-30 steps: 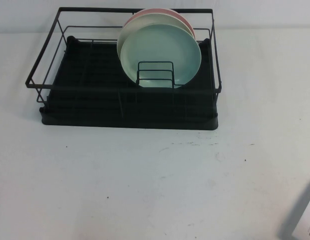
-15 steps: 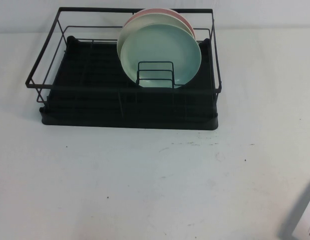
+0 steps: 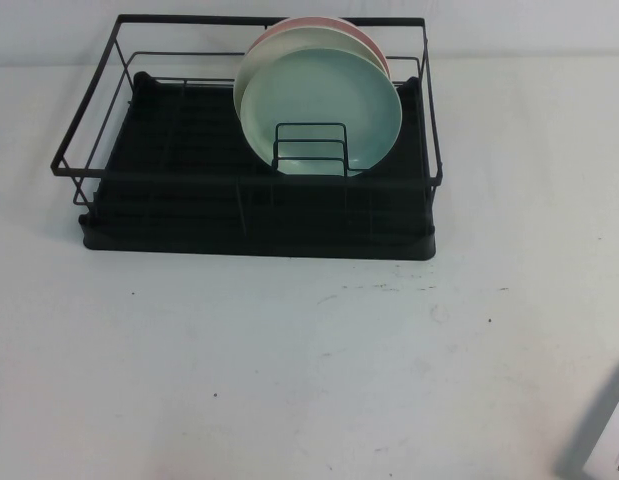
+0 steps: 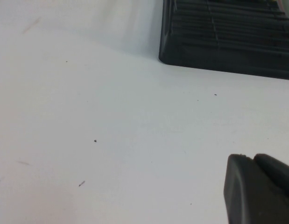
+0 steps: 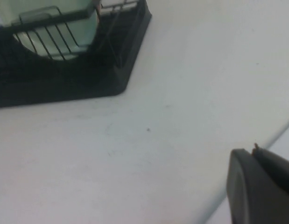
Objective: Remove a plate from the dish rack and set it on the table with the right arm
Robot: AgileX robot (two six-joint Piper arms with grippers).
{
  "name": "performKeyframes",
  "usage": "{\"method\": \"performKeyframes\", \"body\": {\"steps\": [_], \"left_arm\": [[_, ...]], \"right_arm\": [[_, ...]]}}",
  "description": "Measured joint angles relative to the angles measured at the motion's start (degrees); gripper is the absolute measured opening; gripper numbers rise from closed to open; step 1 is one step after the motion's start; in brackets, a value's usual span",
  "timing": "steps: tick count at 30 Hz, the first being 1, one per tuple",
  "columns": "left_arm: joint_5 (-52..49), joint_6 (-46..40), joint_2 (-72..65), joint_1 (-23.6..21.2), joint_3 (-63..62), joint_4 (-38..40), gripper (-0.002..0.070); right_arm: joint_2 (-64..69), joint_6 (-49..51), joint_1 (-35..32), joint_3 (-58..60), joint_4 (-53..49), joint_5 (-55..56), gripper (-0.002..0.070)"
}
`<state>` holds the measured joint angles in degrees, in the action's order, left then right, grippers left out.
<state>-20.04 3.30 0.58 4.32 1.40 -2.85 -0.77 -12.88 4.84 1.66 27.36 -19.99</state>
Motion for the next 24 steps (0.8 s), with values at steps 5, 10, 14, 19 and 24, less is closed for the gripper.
{"method": "performKeyframes", "body": {"steps": [5, 10, 14, 19, 24], "left_arm": [[0.0, 0.0, 0.0, 0.0, 0.0, 0.0, -0.0004], [0.0, 0.0, 0.0, 0.0, 0.0, 0.0, -0.0004], [0.0, 0.0, 0.0, 0.0, 0.0, 0.0, -0.0004], [0.0, 0.0, 0.0, 0.0, 0.0, 0.0, -0.0004], [0.0, 0.0, 0.0, 0.0, 0.0, 0.0, -0.0004]], "right_arm": [[0.0, 0.0, 0.0, 0.0, 22.3, 7.1, -0.0018], [0.0, -1.1, 0.0, 0.0, 37.4, 15.6, -0.0018], [0.0, -2.8, 0.0, -0.1, 39.5, 15.0, -0.0018], [6.7, -7.2, 0.0, -7.2, 38.6, 8.1, -0.0018], [24.8, -13.4, 0.0, -19.9, 33.2, -2.2, -0.0018]]}}
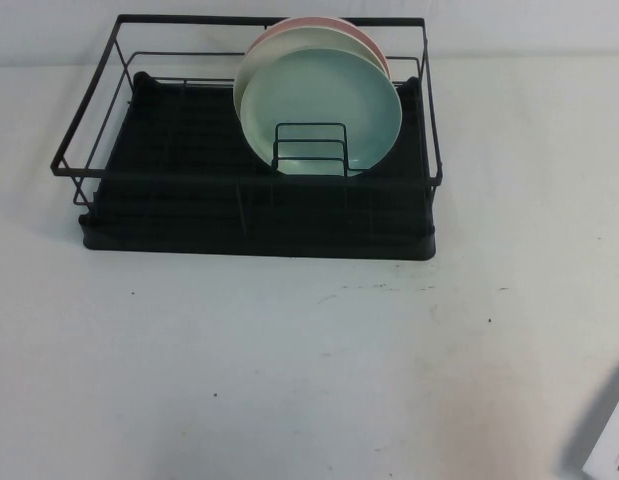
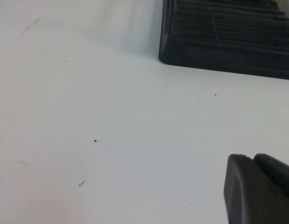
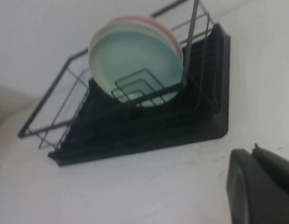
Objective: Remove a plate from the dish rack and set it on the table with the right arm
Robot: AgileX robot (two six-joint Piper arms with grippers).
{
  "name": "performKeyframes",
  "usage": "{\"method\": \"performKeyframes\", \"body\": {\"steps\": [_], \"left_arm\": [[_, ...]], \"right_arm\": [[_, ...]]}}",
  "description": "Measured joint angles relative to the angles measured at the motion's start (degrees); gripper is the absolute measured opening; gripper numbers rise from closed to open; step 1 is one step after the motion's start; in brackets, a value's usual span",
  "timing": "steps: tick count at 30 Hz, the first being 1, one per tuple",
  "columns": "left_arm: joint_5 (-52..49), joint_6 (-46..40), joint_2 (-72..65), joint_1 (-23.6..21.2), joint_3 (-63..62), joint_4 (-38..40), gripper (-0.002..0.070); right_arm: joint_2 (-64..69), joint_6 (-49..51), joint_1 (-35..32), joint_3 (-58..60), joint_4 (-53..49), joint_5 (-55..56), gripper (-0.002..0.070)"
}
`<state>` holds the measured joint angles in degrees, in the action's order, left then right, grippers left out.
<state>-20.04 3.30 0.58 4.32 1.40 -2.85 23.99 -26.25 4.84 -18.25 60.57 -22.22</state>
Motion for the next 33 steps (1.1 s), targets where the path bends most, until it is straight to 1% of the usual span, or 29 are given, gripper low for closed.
{"method": "performKeyframes", "body": {"steps": [3, 7, 16, 19, 25, 30, 33], "left_arm": [[0.0, 0.0, 0.0, 0.0, 0.0, 0.0, -0.0004], [0.0, 0.0, 0.0, 0.0, 0.0, 0.0, -0.0004], [0.0, 0.0, 0.0, 0.0, 0.0, 0.0, -0.0004], [0.0, 0.0, 0.0, 0.0, 0.0, 0.0, -0.0004], [0.0, 0.0, 0.0, 0.0, 0.0, 0.0, -0.0004], [0.0, 0.0, 0.0, 0.0, 0.0, 0.0, -0.0004], [0.0, 0.0, 0.0, 0.0, 0.0, 0.0, -0.0004]], "right_arm": [[11.3, -3.6, 0.0, -8.0, -2.8, -5.5, -0.0018], [24.7, -9.1, 0.0, -18.6, -4.3, -10.1, -0.0018], [49.4, -16.6, 0.0, -41.5, -4.9, -15.7, -0.0018], [57.1, -18.2, 1.3, -48.9, -5.5, -17.0, -0.0018], [68.2, -20.4, 5.7, -61.4, -8.2, -19.0, -0.0018], [74.7, -20.7, 9.2, -69.9, -12.0, -20.0, -0.0016], [77.5, -20.9, 10.9, -74.0, -14.5, -20.5, 0.0005]]}}
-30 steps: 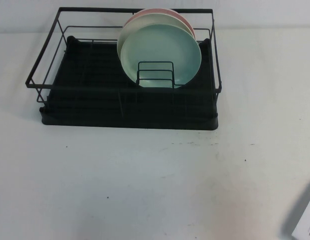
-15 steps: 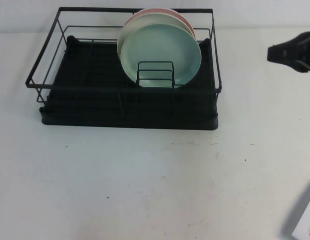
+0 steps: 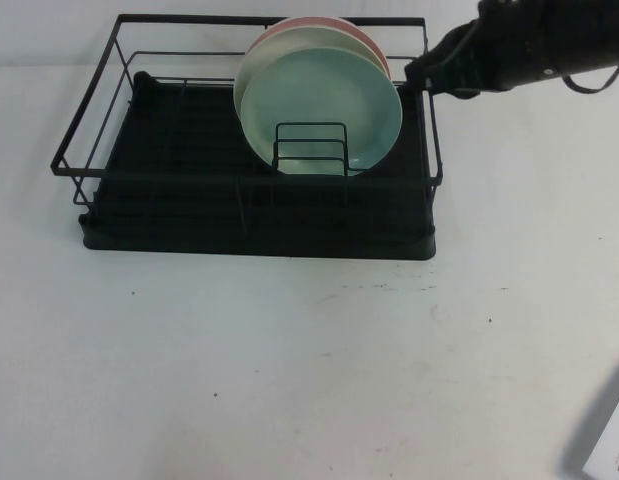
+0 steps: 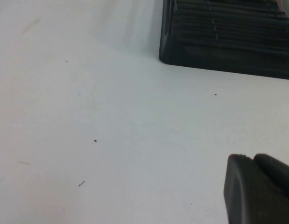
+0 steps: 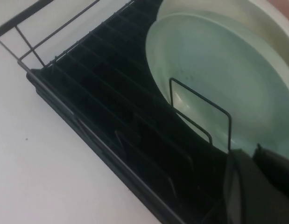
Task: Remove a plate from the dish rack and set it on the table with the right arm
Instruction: Grasp the plate from the shelf
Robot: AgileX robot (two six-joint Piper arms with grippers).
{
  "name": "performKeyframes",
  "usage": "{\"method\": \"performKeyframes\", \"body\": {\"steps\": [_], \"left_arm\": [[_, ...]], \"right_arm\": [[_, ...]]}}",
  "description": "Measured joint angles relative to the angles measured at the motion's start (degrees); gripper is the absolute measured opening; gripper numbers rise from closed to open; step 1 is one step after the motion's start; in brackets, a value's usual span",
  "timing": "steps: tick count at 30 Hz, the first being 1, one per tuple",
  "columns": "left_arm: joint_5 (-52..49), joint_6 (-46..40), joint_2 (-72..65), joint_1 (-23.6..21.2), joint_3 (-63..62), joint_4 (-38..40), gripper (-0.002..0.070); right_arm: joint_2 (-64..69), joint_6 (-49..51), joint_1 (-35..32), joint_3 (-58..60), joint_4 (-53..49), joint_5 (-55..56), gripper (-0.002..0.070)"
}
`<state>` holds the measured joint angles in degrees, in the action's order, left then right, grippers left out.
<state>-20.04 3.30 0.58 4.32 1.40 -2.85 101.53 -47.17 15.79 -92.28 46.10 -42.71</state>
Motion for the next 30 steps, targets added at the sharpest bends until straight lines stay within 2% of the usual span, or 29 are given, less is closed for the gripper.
{"method": "performKeyframes", "body": {"steps": [2, 7, 10, 16, 30], "left_arm": [[0.0, 0.0, 0.0, 0.0, 0.0, 0.0, -0.0004], [0.0, 0.0, 0.0, 0.0, 0.0, 0.0, -0.0004], [0.0, 0.0, 0.0, 0.0, 0.0, 0.0, -0.0004], [0.0, 0.0, 0.0, 0.0, 0.0, 0.0, -0.0004], [0.0, 0.0, 0.0, 0.0, 0.0, 0.0, -0.0004]], "right_arm": [[1.7, 0.1, 1.1, -2.7, -1.7, -0.5, 0.0049], [6.8, -0.7, 3.2, -8.4, -4.7, -0.9, 0.0233], [9.1, -4.0, 3.7, -10.8, -5.2, -1.0, 0.0314], [11.6, -12.3, 4.4, -12.4, -5.5, 1.5, 0.0348], [14.1, -16.6, 4.4, -12.5, -5.7, 9.9, 0.0351]]}}
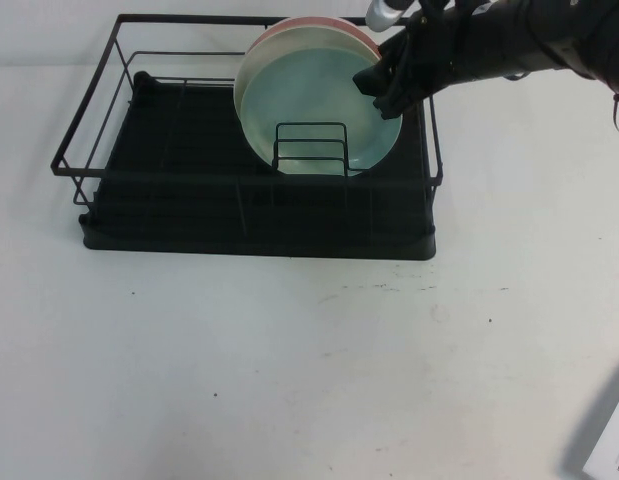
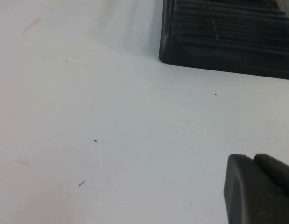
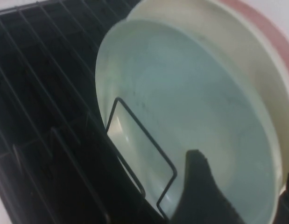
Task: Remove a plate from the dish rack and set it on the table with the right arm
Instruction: Grasp the plate from the shelf
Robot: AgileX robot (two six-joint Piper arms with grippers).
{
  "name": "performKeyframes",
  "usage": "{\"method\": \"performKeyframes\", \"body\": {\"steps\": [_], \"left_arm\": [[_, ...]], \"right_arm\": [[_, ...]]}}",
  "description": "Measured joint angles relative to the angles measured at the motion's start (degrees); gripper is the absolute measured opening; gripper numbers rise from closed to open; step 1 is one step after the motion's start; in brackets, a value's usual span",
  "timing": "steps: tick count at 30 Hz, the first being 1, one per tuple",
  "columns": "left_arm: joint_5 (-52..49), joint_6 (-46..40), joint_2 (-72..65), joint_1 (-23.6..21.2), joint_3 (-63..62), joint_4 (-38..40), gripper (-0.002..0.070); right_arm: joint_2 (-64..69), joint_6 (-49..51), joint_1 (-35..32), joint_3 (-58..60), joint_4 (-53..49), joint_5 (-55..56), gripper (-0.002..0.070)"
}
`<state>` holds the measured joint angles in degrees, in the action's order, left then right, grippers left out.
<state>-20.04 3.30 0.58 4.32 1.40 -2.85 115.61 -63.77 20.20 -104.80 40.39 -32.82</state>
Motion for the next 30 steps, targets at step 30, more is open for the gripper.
{"method": "performKeyframes", "body": {"steps": [30], "left_arm": [[0.0, 0.0, 0.0, 0.0, 0.0, 0.0, -0.0004]], "right_arm": [[1.9, 0.0, 0.4, -0.1, 1.6, 0.9, 0.0351]]}}
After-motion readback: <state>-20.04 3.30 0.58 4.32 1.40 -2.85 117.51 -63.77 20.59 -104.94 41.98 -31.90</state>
